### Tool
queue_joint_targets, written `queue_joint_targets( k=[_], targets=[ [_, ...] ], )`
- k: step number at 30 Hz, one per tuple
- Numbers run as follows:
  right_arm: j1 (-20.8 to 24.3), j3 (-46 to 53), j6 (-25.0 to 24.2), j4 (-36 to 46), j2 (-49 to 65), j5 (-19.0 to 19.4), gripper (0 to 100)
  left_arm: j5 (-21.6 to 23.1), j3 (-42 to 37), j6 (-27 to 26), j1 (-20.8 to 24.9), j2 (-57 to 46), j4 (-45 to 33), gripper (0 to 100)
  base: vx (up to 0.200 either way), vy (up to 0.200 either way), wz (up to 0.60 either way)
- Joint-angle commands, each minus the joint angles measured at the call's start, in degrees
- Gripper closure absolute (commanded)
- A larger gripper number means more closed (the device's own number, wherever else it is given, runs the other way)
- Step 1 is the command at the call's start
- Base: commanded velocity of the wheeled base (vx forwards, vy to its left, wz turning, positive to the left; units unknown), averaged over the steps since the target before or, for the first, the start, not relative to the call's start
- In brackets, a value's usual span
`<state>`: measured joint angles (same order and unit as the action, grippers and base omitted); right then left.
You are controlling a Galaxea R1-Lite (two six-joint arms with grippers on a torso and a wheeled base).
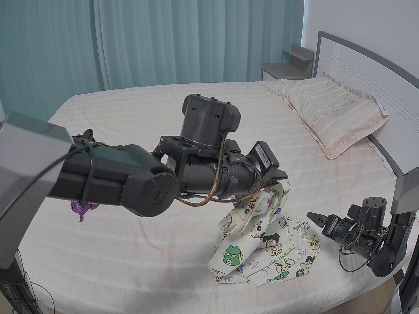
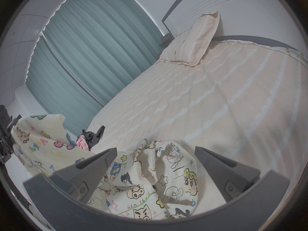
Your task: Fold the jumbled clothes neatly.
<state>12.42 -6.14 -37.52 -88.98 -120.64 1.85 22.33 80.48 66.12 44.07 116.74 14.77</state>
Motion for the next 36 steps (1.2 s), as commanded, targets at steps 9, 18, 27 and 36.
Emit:
queue_joint_targets(
  k=[9,18,27,36],
  targets=[
    [0.2,-0.2,0.0,-0.8,-0.7,0.0,0,-0.4,-1.1,10.5,-0.6,0.8,4.3,0,0.0,0.0,0.0],
    [0.2,0.1,0.0,-0.8,-0.7,0.0,0,-4.8,-1.2,13.1,-2.1,2.4,4.8,0,0.0,0.0,0.0],
    [0.4,0.2,0.0,-0.8,-1.1,0.0,0,6.4,-2.2,12.2,-3.1,1.8,-3.3,0,0.0,0.0,0.0],
    [0.4,0.2,-0.8,-0.8,-0.4,-0.2,0,5.2,-12.3,12.4,-13.5,-5.7,-1.3,0,0.0,0.0,0.0]
  ],
)
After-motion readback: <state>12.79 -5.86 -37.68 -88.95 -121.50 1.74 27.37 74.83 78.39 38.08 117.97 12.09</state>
